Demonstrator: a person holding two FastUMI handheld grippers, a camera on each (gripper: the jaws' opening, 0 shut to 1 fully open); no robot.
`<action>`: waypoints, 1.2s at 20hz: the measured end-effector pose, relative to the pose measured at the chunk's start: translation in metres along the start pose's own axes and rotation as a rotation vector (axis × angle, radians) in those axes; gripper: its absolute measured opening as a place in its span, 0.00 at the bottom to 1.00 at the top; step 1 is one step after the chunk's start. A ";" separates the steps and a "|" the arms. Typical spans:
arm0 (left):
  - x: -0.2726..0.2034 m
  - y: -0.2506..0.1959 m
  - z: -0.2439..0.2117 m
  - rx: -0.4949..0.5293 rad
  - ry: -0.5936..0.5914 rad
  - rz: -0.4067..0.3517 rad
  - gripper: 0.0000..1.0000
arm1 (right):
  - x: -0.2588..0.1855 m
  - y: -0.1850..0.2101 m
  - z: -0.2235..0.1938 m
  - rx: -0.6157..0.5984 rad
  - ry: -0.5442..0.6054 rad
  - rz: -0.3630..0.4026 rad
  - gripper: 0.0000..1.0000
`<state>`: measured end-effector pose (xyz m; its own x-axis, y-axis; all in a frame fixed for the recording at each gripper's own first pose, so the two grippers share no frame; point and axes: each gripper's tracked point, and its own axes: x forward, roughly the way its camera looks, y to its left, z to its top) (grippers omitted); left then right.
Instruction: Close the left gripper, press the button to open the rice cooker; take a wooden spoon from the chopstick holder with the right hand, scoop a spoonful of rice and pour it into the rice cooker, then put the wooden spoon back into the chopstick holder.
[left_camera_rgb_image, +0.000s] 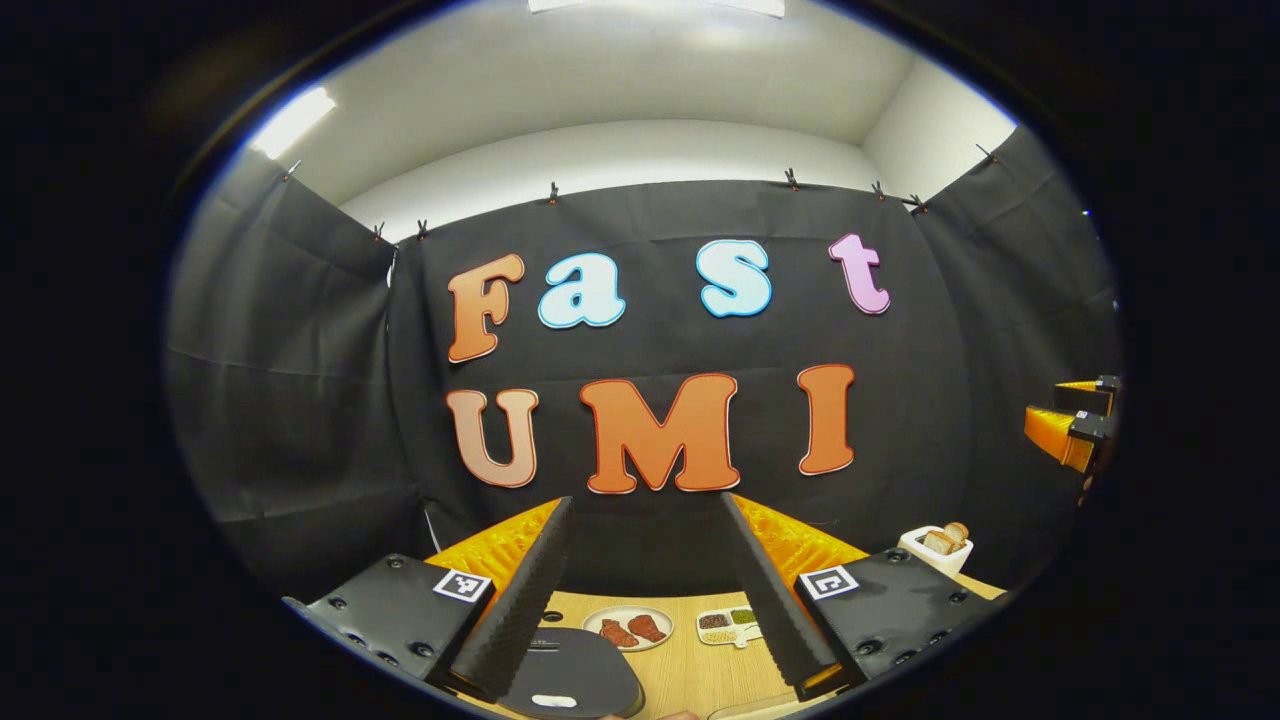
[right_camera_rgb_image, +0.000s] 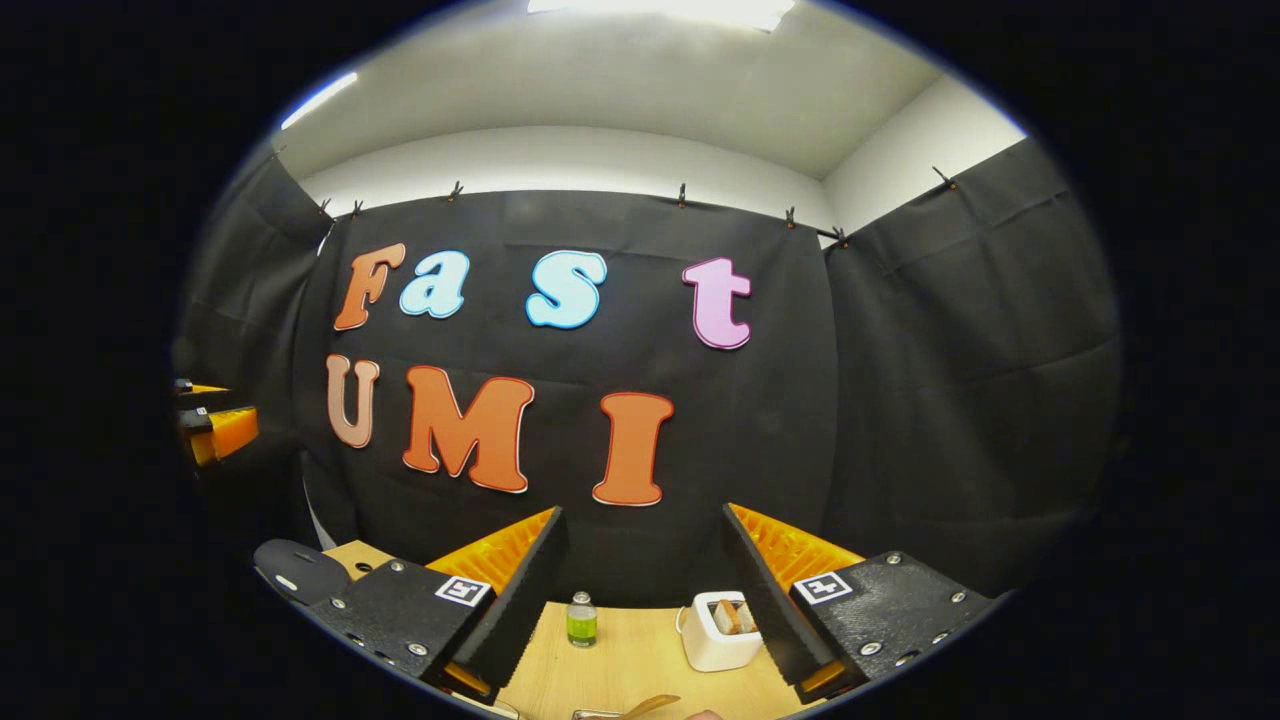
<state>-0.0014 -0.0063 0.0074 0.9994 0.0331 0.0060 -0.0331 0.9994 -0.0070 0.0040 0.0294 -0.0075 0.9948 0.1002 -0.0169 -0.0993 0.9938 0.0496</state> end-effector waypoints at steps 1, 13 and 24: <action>-0.001 0.001 0.000 0.003 -0.003 0.002 0.93 | -0.001 -0.001 0.001 -0.006 -0.004 -0.001 0.96; 0.003 0.003 -0.008 0.005 0.018 0.010 0.93 | 0.004 0.007 -0.006 0.030 0.001 0.022 0.96; 0.007 0.002 -0.024 0.019 0.062 0.006 0.56 | 0.014 0.006 -0.022 0.022 0.036 0.007 0.94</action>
<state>0.0057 -0.0038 -0.0163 0.9976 0.0392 -0.0564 -0.0386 0.9992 0.0119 0.0166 0.0376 -0.0295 0.9926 0.1097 -0.0521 -0.1058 0.9918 0.0714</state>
